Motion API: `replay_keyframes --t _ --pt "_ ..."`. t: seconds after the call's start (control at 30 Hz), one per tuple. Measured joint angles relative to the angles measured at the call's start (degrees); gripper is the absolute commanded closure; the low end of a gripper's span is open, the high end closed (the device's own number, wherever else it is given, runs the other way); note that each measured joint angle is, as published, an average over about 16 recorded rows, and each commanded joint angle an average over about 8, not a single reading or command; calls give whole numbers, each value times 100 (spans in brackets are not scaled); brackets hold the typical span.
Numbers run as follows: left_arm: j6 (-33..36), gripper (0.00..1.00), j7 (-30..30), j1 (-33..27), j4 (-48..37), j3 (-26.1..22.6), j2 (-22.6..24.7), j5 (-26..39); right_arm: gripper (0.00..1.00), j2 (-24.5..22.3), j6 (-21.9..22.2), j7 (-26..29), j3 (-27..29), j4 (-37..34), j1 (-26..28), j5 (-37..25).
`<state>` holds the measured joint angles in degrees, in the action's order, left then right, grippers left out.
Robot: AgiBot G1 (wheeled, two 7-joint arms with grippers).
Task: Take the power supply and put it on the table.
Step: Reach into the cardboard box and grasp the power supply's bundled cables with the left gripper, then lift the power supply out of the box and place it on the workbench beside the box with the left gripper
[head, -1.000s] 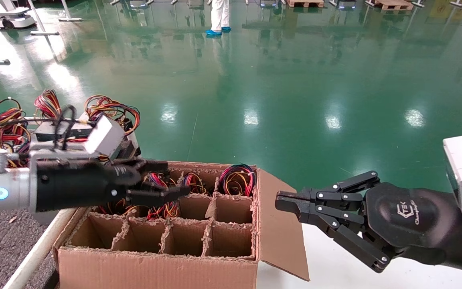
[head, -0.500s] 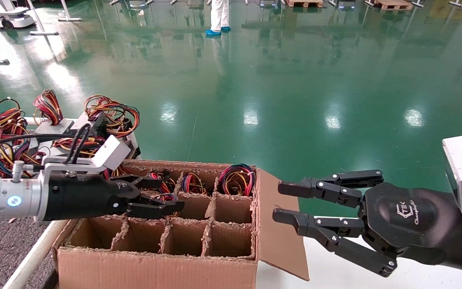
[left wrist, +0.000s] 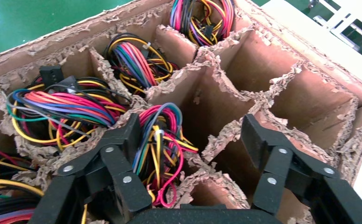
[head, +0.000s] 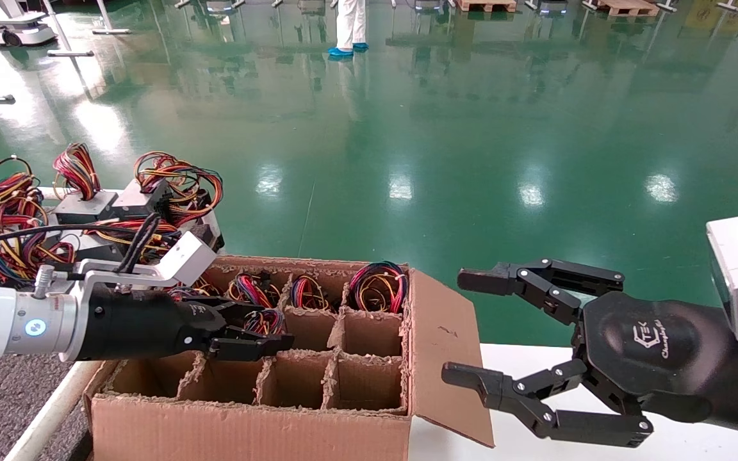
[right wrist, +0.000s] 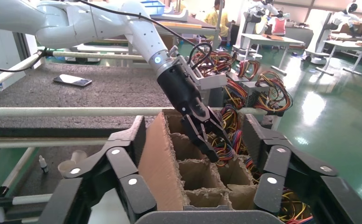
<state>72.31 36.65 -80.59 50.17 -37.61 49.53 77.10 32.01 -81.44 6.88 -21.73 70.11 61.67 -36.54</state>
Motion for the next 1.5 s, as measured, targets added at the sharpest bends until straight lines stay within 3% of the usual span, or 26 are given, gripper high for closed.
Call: replay_keyframes --t 1.07,1.5 --pt "-85 100 -152 67 -31 38 -18 -19 0 0 0 0 0 0 0 0" --pt "-508 100 74 241 21 372 -131 -440 0 0 0 0 0 0 0 0"
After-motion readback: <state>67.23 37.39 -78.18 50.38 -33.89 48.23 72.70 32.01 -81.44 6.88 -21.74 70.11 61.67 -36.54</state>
